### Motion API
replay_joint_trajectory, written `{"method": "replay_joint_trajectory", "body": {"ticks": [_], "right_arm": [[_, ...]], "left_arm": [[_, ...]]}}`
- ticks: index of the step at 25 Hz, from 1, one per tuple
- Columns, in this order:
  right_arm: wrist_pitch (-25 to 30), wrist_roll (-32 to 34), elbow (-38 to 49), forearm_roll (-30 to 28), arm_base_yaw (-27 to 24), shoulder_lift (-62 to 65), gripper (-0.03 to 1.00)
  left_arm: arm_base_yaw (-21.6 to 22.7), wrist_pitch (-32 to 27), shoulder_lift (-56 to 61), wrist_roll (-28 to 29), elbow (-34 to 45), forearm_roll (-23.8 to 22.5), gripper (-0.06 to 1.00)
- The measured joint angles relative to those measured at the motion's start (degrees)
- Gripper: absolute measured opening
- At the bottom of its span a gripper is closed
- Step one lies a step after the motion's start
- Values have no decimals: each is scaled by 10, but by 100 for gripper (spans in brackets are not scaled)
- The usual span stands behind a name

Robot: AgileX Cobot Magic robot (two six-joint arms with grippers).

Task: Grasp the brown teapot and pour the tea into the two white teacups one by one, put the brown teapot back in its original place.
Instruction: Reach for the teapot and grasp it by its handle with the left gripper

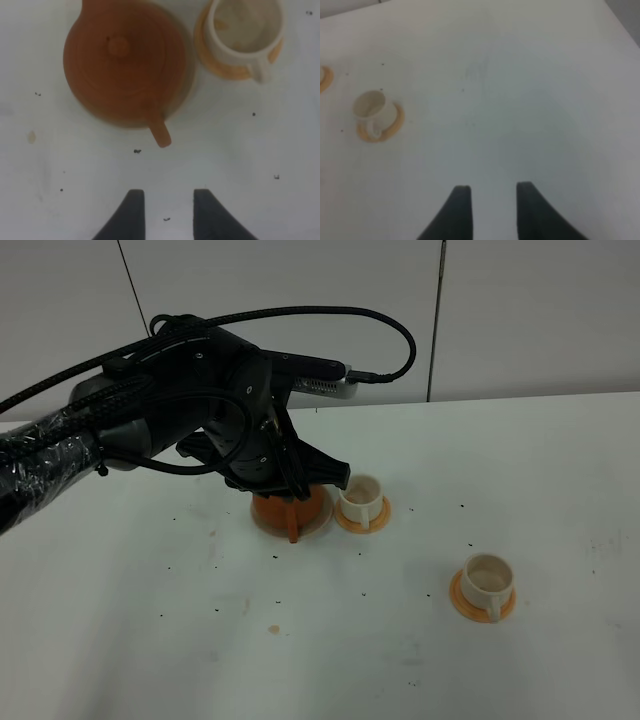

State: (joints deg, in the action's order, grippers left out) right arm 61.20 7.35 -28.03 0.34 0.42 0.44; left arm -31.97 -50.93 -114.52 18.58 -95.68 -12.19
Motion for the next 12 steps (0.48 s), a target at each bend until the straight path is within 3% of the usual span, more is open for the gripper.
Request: {"method": "replay_joint_trajectory", "body": {"ticks": [12], "right_arm": [[0, -1, 0, 0, 0, 0, 22]], "left_arm": [[0, 14, 0, 5, 0, -7, 31]]}}
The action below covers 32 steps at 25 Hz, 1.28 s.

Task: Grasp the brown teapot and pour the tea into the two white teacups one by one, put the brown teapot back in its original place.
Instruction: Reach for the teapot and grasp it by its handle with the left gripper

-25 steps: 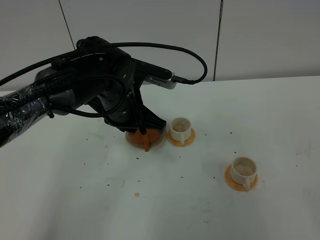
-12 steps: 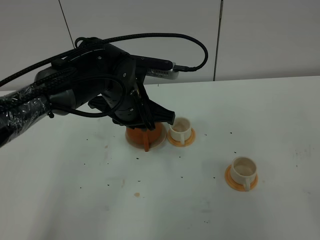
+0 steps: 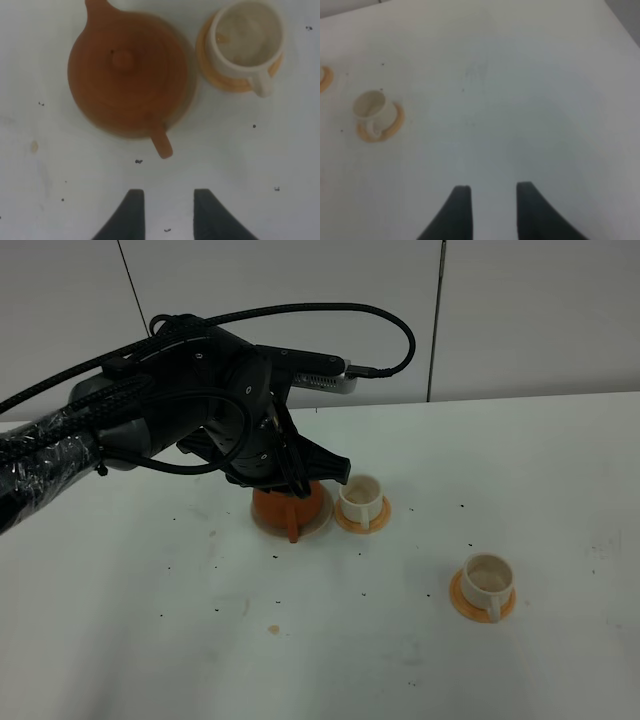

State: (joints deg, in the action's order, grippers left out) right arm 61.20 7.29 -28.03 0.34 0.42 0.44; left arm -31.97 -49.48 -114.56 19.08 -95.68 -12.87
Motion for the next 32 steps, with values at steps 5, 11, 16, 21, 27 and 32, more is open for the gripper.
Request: {"method": "replay_joint_trajectory", "body": {"ticks": [5, 11, 16, 21, 27, 32], "right_arm": [[0, 0, 0, 0, 0, 0, 22], [0, 0, 0, 0, 0, 0, 22], [0, 0, 0, 0, 0, 0, 22], [0, 0, 0, 0, 0, 0, 22], [0, 0, 0, 0, 0, 0, 22], [0, 0, 0, 0, 0, 0, 22]], "left_arm": [[5, 26, 0, 1, 0, 23, 31], [30, 47, -1, 14, 0, 89, 31], [39, 14, -27, 36, 0, 97, 31], [39, -17, -47, 92, 0, 85, 31], [40, -23, -47, 134, -2, 39, 31], [51, -19, -47, 150, -2, 14, 31]]}}
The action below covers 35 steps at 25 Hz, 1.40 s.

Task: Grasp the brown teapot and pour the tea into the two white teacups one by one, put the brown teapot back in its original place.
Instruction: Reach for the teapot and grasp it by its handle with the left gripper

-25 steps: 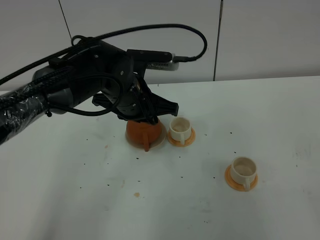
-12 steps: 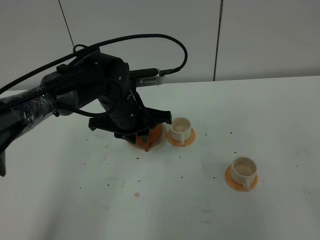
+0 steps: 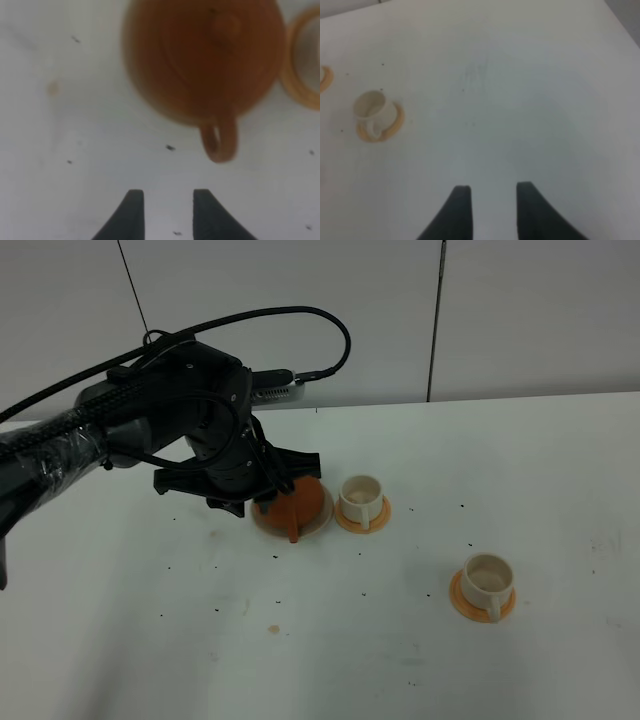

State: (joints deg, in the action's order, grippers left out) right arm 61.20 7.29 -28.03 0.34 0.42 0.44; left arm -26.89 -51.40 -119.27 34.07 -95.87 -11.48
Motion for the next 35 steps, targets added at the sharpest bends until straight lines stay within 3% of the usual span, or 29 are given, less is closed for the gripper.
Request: {"method": "replay_joint_trajectory", "body": {"ticks": [13, 18, 25, 35], "right_arm": [[0, 0, 0, 0, 0, 0, 22], [0, 0, 0, 0, 0, 0, 22], [0, 0, 0, 0, 0, 0, 22], [0, 0, 0, 0, 0, 0, 22]], "left_arm": [[3, 67, 0, -7, 0, 2, 31], [3, 59, -1, -8, 0, 14, 33], [-1, 30, -11, -8, 0, 14, 44], [-10, 69, -23, 0, 0, 14, 47]]}}
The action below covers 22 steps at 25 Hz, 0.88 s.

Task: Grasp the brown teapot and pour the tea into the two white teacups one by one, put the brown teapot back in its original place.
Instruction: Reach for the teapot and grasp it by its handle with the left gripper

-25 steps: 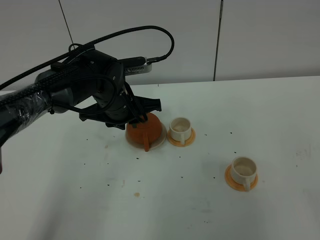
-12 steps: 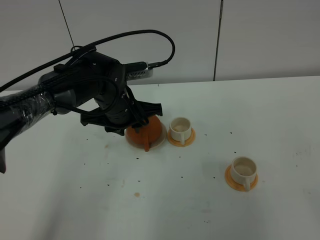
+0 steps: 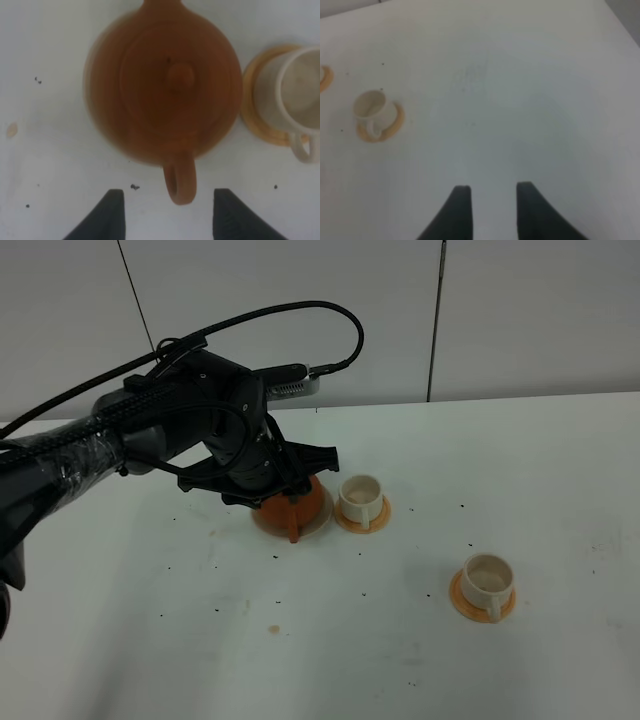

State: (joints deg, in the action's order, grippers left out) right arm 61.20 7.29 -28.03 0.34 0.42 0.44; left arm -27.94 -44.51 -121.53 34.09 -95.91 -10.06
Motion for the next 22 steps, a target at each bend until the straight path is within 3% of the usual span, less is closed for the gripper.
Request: {"method": "replay_joint_trajectory", "body": {"ticks": [9, 22], "right_arm": [[0, 1, 0, 0, 0, 0, 22], [0, 0, 0, 0, 0, 0, 22]], "left_arm": [[0, -1, -24, 1, 0, 16, 47], [0, 43, -29, 9, 0, 22, 47]]}}
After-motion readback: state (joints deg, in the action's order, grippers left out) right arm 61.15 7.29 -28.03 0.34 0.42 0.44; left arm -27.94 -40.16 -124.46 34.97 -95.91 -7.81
